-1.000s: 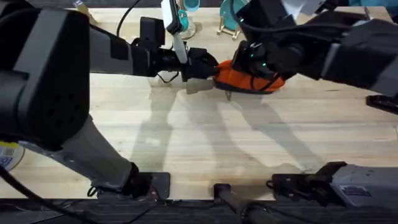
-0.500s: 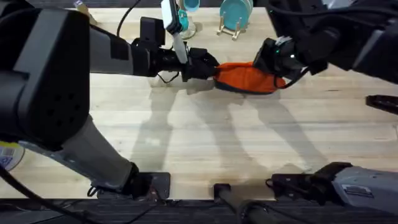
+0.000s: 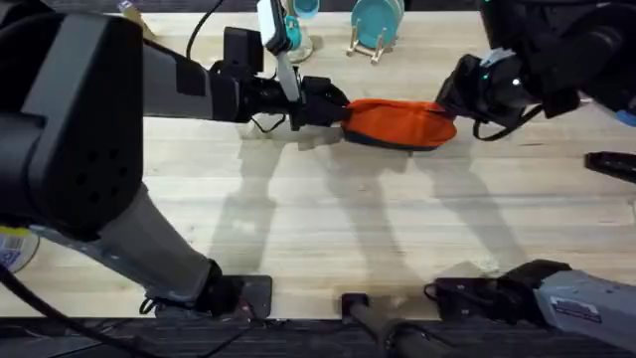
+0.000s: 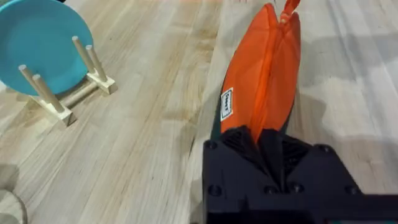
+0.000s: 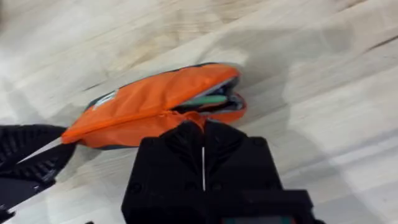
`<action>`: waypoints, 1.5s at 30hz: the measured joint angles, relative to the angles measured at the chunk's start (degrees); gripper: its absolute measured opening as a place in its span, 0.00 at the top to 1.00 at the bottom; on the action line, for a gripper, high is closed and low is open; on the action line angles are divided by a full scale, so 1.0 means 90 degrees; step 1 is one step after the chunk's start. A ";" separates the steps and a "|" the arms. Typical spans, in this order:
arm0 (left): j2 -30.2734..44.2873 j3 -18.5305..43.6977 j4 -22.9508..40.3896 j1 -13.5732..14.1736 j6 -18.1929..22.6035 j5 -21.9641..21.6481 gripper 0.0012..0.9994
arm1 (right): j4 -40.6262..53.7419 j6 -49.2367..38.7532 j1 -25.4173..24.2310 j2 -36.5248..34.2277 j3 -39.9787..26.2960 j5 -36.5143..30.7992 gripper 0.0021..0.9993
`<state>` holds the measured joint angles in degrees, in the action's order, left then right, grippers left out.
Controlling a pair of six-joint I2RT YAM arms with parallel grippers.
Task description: Unzip the bag, pick up the pens from the table one at a time and place them inside, then zip the bag closed.
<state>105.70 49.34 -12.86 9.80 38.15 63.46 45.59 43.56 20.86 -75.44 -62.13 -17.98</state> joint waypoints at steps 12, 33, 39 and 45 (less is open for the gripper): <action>0.0001 0.0000 0.0000 0.0002 0.0000 -0.0007 0.96 | 0.0534 -0.0135 -0.0906 0.0007 0.0000 0.0014 0.97; 0.0000 0.0000 -0.0001 0.0000 0.0000 -0.0010 0.96 | -0.1203 -0.0130 -0.2275 0.0017 0.2209 0.0337 0.97; 0.0001 0.0000 -0.0001 0.0001 0.0000 -0.0010 0.96 | -0.1675 -0.0031 -0.2363 0.0133 0.2783 0.0186 0.97; 0.0001 0.0000 0.0000 0.0002 0.0001 -0.0010 0.96 | -0.1786 -0.0030 -0.2360 0.0175 0.2835 0.0162 0.97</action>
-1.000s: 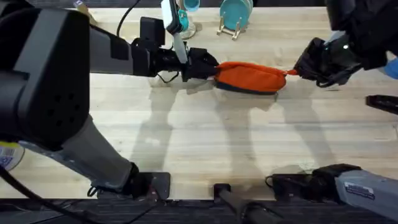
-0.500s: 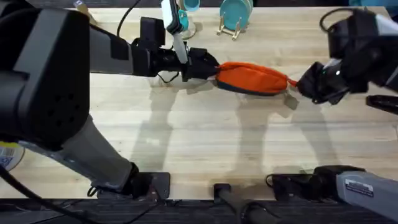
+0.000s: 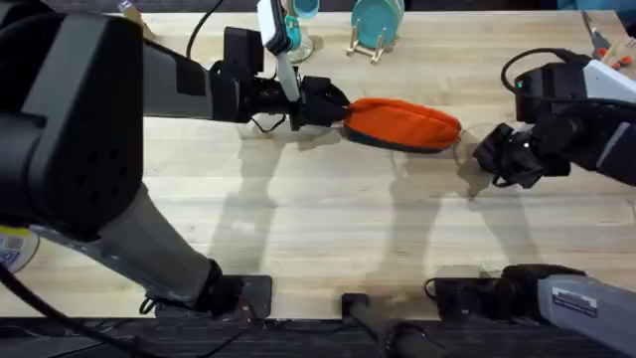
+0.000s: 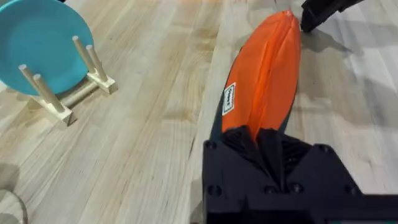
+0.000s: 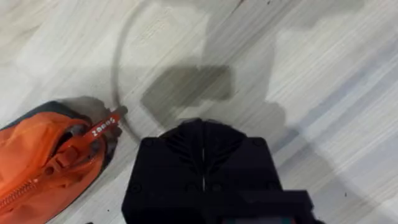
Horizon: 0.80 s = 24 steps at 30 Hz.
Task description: Unzip the bag, pick up the pens from the table one at a time and place them inside, then zip the bag closed.
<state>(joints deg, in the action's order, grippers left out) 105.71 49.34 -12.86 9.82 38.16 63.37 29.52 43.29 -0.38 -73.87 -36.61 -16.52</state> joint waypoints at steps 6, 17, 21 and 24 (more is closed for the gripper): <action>0.0000 0.0000 -0.0002 0.0000 -0.0001 0.0000 0.96 | -0.0173 -0.0190 -0.0002 -0.0002 0.0007 0.0075 0.49; -0.0002 0.0000 -0.0333 -0.0015 -0.0015 0.0061 0.46 | 0.0065 -0.0966 -0.0029 0.0058 -0.0664 0.0754 0.00; 0.0000 0.0000 -0.0325 -0.0015 -0.0154 0.0104 0.02 | 0.0177 -0.1166 -0.0032 0.0058 -0.0834 0.0803 0.00; -0.0002 0.0000 -0.0308 -0.0015 -0.0311 0.0121 0.00 | 0.0370 -0.1411 -0.0032 0.0058 -0.1026 0.0841 0.00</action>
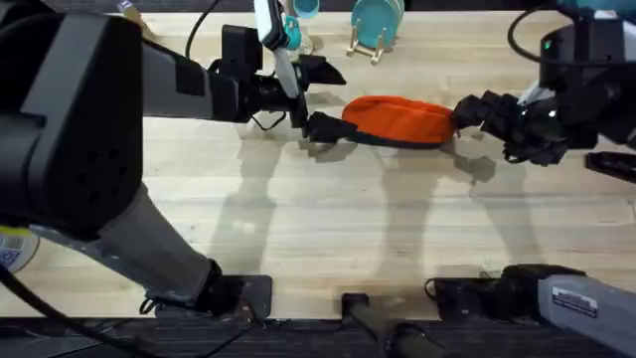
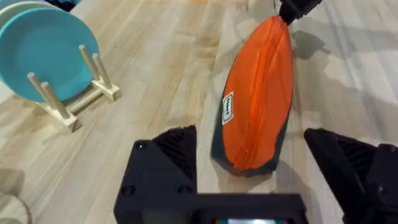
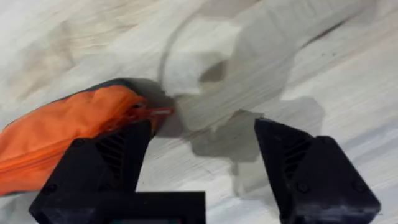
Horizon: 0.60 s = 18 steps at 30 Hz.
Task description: Unzip the bag, pick up the pens from the table one at a time and place them inside, then zip the bag closed.
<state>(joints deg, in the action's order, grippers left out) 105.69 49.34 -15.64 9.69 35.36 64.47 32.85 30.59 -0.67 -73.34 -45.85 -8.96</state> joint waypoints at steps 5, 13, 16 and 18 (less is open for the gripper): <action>-0.0296 -0.0002 0.0541 0.0000 -0.0333 -0.0156 0.01 | 0.0404 -0.0430 0.0002 0.0002 -0.0500 0.0050 0.00; -0.1856 -0.0002 0.3037 0.0000 -0.0510 -0.0850 0.00 | 0.1479 -0.1061 0.0007 0.0007 -0.1263 0.0100 0.00; -0.2550 -0.0002 0.3878 0.0000 -0.0513 -0.1213 0.00 | 0.1944 -0.1276 0.0007 0.0010 -0.1615 0.0105 0.00; -0.3044 -0.0002 0.4371 0.0000 -0.0529 -0.1443 0.00 | 0.2261 -0.1385 0.0007 0.0012 -0.1864 0.0121 0.00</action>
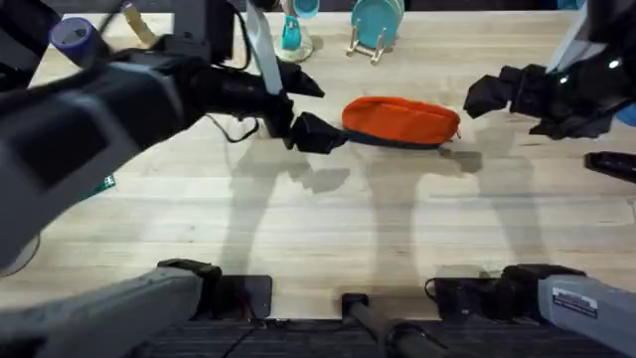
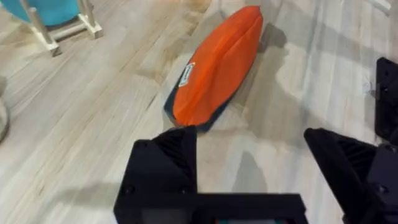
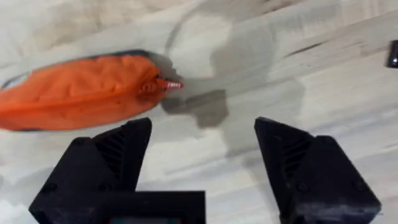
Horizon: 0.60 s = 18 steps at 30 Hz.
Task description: Unzip the bag, pick up the pens from the table one at a time and place them inside, then zip the bag closed.
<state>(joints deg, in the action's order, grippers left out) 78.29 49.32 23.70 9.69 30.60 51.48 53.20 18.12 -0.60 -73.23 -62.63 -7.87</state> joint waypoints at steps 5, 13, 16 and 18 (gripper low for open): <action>-0.0939 0.0000 0.0731 0.0000 -0.0191 -0.0492 0.00 | 0.0657 -0.0510 0.0068 0.0024 -0.0449 0.0133 0.00; -0.1785 0.0000 0.1346 0.0000 -0.0696 -0.1010 0.00 | 0.0704 -0.1223 0.0801 0.0672 -0.0539 0.0313 0.00; -0.1965 0.0000 0.1551 0.0000 -0.0895 -0.1148 0.00 | 0.0689 -0.1339 0.1005 0.0864 -0.0572 0.0335 0.00; -0.2045 0.0000 0.1633 0.0000 -0.1034 -0.1227 0.00 | 0.0689 -0.1381 0.1078 0.0914 -0.0581 0.0336 0.00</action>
<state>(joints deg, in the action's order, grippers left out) 59.89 49.32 38.40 9.69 21.29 40.43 59.40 5.69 9.10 -65.01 -67.86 -4.84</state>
